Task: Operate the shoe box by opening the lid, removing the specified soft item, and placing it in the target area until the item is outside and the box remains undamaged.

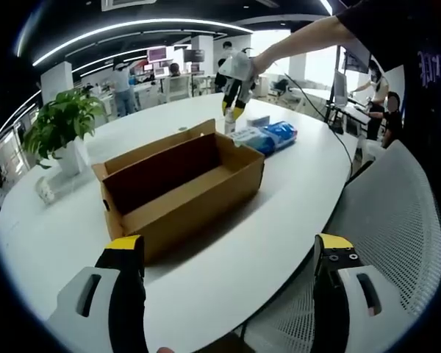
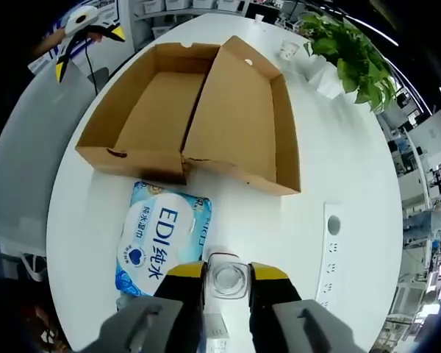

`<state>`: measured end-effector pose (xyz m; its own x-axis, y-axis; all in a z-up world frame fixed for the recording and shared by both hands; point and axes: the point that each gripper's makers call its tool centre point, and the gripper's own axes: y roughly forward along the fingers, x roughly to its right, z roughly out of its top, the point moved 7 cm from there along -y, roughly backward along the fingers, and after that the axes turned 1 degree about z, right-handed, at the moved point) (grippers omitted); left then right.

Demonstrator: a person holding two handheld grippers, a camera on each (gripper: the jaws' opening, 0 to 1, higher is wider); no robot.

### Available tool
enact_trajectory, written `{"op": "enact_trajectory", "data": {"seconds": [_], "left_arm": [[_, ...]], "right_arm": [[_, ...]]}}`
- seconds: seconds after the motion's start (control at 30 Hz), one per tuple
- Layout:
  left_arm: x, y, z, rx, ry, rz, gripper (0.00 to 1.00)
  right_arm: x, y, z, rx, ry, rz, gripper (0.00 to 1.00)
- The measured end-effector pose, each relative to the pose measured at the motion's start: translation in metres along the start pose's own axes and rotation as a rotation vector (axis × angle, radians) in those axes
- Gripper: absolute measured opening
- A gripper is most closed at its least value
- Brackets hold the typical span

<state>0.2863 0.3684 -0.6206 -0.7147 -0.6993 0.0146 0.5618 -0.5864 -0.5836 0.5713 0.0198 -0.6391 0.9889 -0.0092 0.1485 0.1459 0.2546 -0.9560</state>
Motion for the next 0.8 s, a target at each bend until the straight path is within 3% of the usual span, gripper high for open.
{"op": "enact_trajectory", "data": {"seconds": [0.53,0.8], "left_arm": [[-0.014,-0.003,0.005,0.013,-0.029,0.049,0.93],[-0.029,-0.005,0.007,0.019,-0.056,0.107,0.85]], "right_arm": [[0.006,-0.002,0.000,0.008,0.011,-0.020,0.24],[0.008,-0.008,0.002,0.030,0.043,-0.045,0.34]]}}
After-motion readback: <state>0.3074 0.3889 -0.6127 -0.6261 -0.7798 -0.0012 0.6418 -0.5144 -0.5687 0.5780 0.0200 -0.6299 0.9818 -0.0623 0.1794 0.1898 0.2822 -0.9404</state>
